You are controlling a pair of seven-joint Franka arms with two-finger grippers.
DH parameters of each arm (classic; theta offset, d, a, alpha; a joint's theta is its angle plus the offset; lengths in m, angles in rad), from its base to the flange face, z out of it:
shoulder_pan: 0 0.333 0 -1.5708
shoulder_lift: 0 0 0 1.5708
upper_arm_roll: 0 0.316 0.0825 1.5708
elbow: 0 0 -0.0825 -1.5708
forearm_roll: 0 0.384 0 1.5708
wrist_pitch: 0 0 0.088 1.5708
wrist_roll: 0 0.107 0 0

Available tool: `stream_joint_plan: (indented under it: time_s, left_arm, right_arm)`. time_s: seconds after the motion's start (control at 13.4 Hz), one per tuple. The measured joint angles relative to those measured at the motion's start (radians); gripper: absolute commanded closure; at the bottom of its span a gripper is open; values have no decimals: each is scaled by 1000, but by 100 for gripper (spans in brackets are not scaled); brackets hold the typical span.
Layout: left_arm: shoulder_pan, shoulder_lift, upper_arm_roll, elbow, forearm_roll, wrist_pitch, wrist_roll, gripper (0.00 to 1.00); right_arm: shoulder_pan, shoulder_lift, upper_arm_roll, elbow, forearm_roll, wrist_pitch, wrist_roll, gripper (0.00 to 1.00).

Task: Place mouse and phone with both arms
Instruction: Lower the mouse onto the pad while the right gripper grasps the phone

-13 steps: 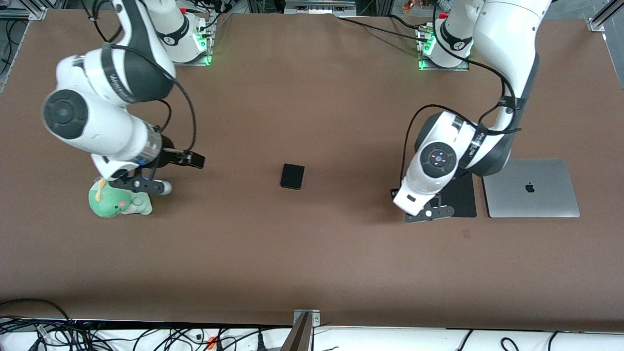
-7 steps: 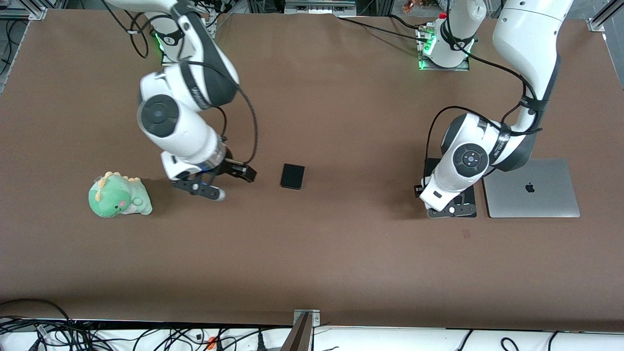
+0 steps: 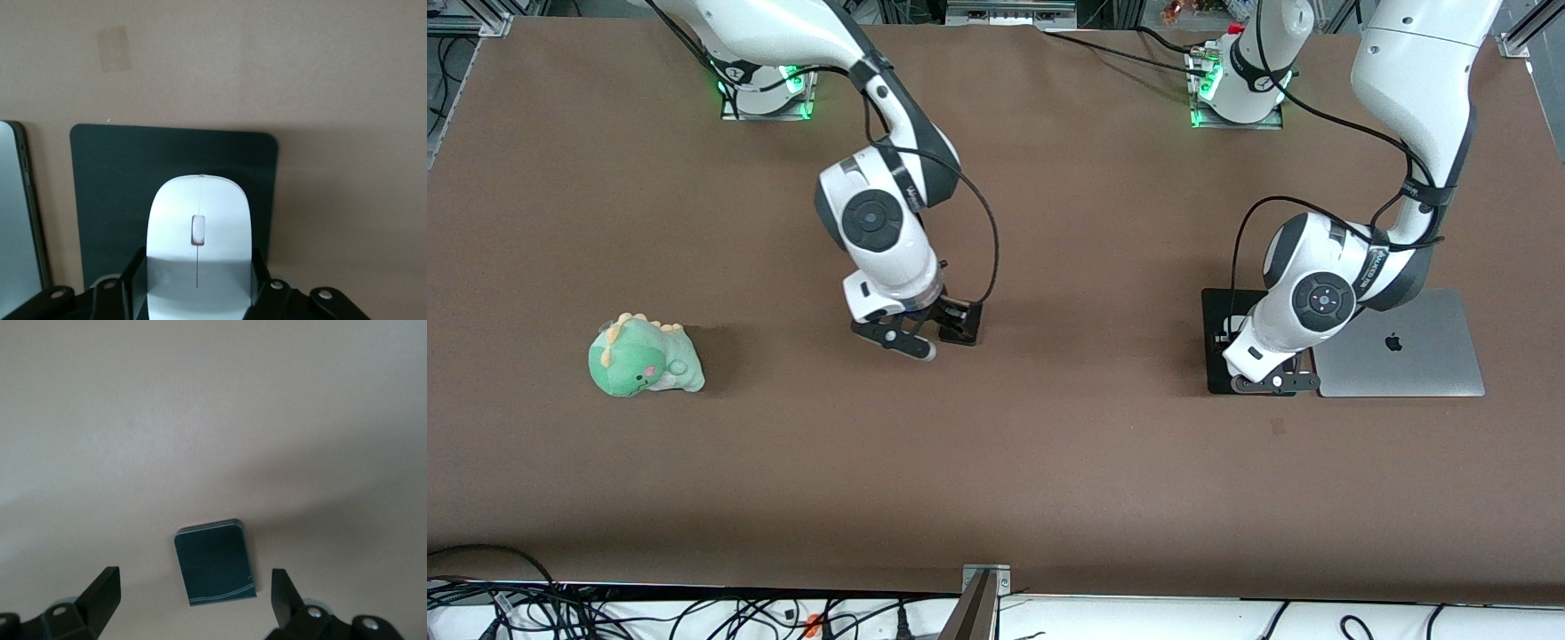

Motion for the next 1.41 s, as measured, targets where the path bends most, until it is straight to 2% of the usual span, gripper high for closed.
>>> stream_joint_plan:
  time_s: [0.22, 0.6, 0.97, 1.27, 1.34, 1.41]
  left_arm:
    - [10, 1, 0, -18, 0, 12, 1, 61]
    - [42, 8, 0, -28, 0, 28, 26, 61]
    - [53, 31, 0, -34, 1, 33, 48, 61]
    - [53, 38, -1, -41, 57, 38, 51, 61]
    - [53, 39, -1, -46, 57, 50, 51, 61]
    - [53, 43, -1, -51, 57, 65, 51, 60]
  right_arm:
    - [45, 45, 0, -29, -67, 48, 0, 0]
    - [71, 61, -1, -136, -97, 209, -23, 0]
    - [82, 88, -1, -146, -136, 250, -27, 0]
    - [84, 105, -1, -146, -153, 270, -32, 0]
    - [84, 108, -1, -146, -153, 275, -32, 6]
    - [84, 110, -2, -146, -153, 278, -33, 24]
